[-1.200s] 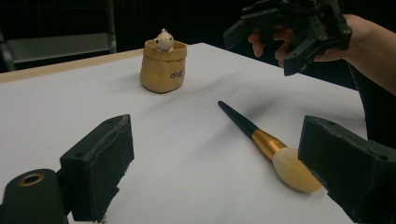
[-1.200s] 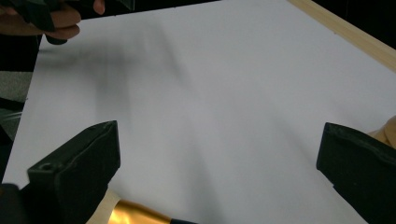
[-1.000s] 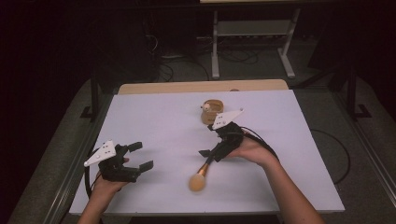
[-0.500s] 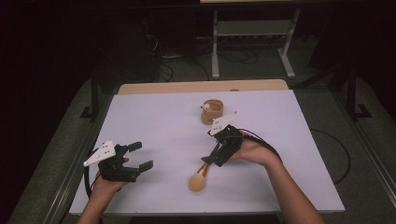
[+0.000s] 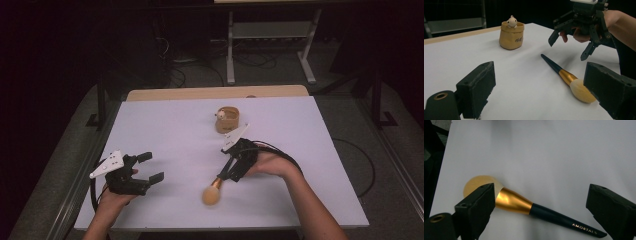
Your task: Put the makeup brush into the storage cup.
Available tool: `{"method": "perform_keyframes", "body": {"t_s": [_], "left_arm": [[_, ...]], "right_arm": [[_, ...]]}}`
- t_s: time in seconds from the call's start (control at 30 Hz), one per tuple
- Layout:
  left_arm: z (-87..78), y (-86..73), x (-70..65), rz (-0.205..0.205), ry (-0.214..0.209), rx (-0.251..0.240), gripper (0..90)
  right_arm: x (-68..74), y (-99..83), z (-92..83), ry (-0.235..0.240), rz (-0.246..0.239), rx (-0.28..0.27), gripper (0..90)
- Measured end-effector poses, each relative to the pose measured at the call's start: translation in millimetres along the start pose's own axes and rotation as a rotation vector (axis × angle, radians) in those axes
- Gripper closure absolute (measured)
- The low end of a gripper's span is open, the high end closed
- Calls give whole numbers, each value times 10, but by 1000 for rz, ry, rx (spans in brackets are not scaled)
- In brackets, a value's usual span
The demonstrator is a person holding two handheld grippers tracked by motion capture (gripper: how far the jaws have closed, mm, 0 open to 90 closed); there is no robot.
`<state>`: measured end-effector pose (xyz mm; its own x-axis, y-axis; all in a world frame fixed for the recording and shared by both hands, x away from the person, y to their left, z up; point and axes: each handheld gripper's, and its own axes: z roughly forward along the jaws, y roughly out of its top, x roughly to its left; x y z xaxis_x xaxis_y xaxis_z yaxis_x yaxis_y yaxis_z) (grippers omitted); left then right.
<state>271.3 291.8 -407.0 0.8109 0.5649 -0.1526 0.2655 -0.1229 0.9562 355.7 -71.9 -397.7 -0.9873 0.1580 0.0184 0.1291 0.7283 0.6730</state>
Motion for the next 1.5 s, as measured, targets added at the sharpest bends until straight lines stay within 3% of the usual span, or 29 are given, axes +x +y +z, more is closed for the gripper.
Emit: {"method": "perform_keyframes", "body": {"t_s": [0.7, 1.5], "left_arm": [[-3, 2, 5, 2, 0, 0, 101], [-5, 2, 9, -1, -1, 0, 101]], "right_arm": [[10, -57, 179, -2, -42, 132, 135], [7, -83, 330, 41, -65, 180, 146]]}}
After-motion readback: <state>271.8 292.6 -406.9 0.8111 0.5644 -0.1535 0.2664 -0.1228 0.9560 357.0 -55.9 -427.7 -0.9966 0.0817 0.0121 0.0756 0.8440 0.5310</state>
